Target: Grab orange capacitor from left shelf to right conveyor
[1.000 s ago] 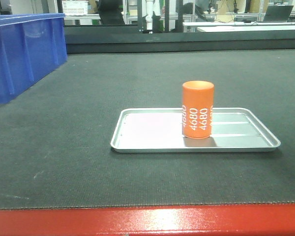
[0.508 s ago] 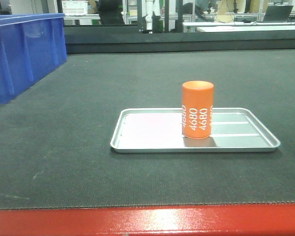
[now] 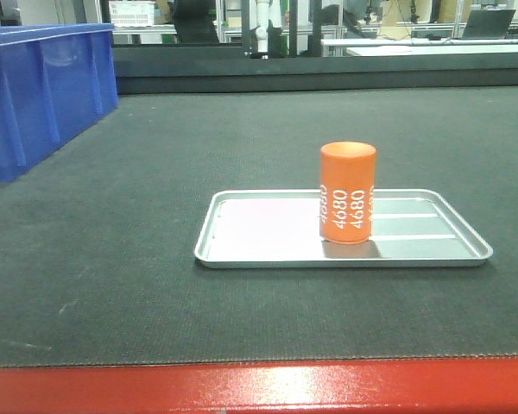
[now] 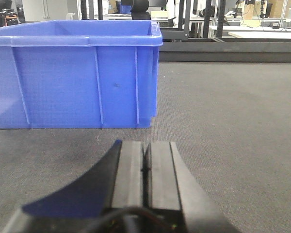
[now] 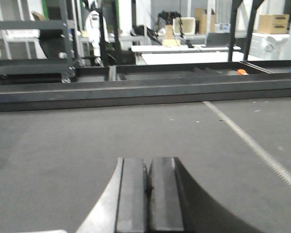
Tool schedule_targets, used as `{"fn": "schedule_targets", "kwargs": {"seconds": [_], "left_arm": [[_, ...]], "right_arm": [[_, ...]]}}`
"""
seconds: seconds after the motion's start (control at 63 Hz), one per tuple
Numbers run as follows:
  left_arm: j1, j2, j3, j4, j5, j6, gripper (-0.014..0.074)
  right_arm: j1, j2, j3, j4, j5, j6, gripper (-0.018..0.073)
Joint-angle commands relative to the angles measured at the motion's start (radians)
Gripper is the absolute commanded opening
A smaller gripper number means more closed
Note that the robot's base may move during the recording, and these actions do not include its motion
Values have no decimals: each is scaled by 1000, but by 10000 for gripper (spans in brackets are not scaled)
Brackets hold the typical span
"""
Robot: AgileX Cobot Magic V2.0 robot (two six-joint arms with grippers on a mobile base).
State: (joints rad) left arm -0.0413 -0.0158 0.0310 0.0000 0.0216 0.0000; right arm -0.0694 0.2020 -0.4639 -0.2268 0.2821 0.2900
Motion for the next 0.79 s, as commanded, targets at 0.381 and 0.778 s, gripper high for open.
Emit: {"fn": "schedule_targets", "kwargs": {"seconds": [0.381,0.778], "left_arm": [[-4,-9,-6,-6,-81,0,-105],[-4,-9,-6,-6,-81,0,-105]], "right_arm": [[94,-219,487,99,-478,10,50],[94,-220,497,387,-435,-326,50]]}}
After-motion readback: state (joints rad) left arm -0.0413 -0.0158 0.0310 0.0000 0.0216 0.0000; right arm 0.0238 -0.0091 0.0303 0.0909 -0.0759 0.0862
